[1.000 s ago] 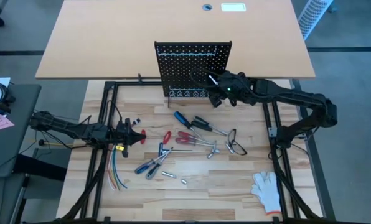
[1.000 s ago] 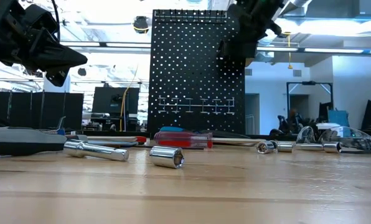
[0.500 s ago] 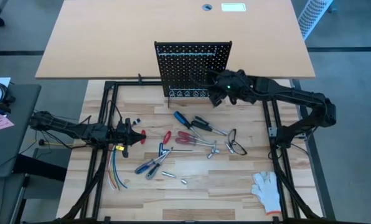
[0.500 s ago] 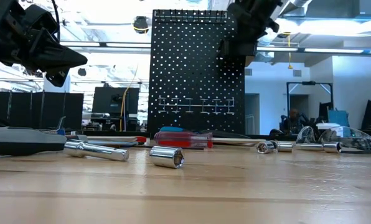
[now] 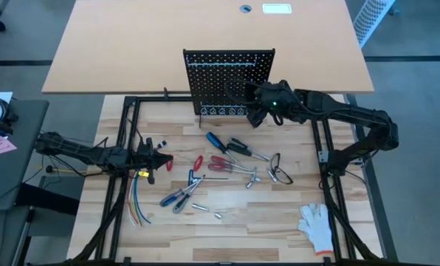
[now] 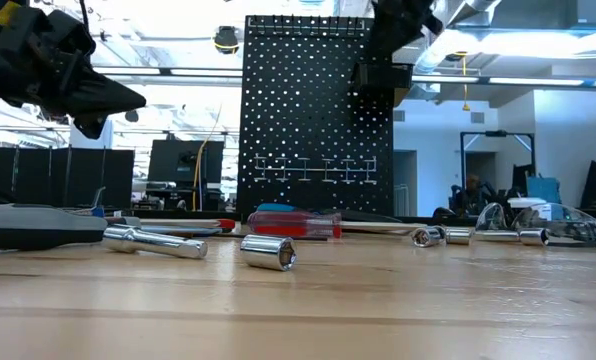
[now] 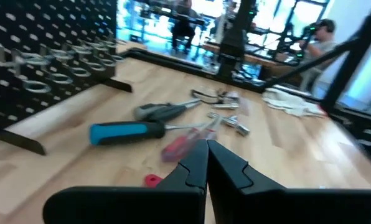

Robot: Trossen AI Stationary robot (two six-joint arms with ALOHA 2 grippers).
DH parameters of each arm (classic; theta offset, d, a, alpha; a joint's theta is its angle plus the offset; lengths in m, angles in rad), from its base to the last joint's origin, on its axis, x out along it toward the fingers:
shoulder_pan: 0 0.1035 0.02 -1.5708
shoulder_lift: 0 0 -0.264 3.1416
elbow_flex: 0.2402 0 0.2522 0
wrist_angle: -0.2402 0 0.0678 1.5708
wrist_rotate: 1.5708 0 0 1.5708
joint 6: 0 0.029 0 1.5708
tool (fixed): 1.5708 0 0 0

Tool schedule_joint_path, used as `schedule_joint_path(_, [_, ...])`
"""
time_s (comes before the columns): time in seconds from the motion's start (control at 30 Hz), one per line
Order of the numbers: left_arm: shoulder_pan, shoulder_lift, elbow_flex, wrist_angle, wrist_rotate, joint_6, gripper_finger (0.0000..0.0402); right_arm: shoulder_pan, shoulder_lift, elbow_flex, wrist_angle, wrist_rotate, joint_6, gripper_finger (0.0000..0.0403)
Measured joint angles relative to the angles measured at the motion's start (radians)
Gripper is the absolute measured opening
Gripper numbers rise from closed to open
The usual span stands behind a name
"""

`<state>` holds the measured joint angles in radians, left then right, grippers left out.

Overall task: Hang tools onto peg board
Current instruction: Put the socket into the bin of the pegboard

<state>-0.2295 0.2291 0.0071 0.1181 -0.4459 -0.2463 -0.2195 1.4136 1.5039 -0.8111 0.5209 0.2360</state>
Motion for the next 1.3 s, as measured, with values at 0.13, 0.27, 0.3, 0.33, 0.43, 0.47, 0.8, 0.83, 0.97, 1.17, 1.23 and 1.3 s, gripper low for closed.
schedule_joint_path(0.13, [0.0,0.0,0.0,-0.006,-0.031,0.086,0.0,0.046,0.0,0.026,0.003,0.001,-0.009,0.0197])
schedule_joint_path(0.27, [0.0,0.0,0.0,-0.029,-0.067,0.208,0.0,0.101,-0.001,0.043,-0.007,0.004,-0.032,0.0195])
schedule_joint_path(0.3, [0.0,0.0,0.0,-0.03,-0.072,0.245,0.0,0.119,-0.001,0.044,-0.014,0.005,-0.035,0.0196])
schedule_joint_path(0.33, [0.0,0.0,0.0,-0.03,-0.073,0.276,0.0,0.137,-0.001,0.045,-0.021,0.005,-0.037,0.0196])
schedule_joint_path(0.43, [0.0,0.0,0.0,-0.03,-0.072,0.323,0.0,0.204,-0.007,0.045,-0.036,0.008,-0.037,0.0194])
schedule_joint_path(0.47, [0.0,0.0,0.0,-0.03,-0.072,0.325,0.0,0.233,-0.008,0.045,-0.044,0.018,-0.036,0.0193])
schedule_joint_path(0.8, [0.0,0.0,0.0,-0.029,-0.071,0.325,0.0,0.574,-0.02,0.022,-0.199,0.129,0.151,0.0179])
schedule_joint_path(0.83, [0.0,0.0,0.0,-0.029,-0.071,0.325,0.0,0.599,-0.021,-0.004,-0.203,0.137,0.187,0.0178])
schedule_joint_path(0.97, [0.0,0.0,0.0,-0.029,-0.07,0.325,0.0,0.64,-0.018,-0.152,-0.2,0.136,0.318,0.0177])
schedule_joint_path(1.17, [0.0,0.0,0.0,-0.029,-0.07,0.325,0.0,0.639,-0.018,-0.436,-0.018,-0.022,0.392,0.0177])
schedule_joint_path(1.23, [0.0,0.0,0.0,-0.029,-0.07,0.325,0.0,0.639,-0.018,-0.517,0.081,-0.065,0.389,0.0177])
schedule_joint_path(1.3, [0.0,0.0,0.0,-0.029,-0.07,0.325,0.0,0.639,-0.018,-0.581,0.167,-0.095,0.388,0.0177])
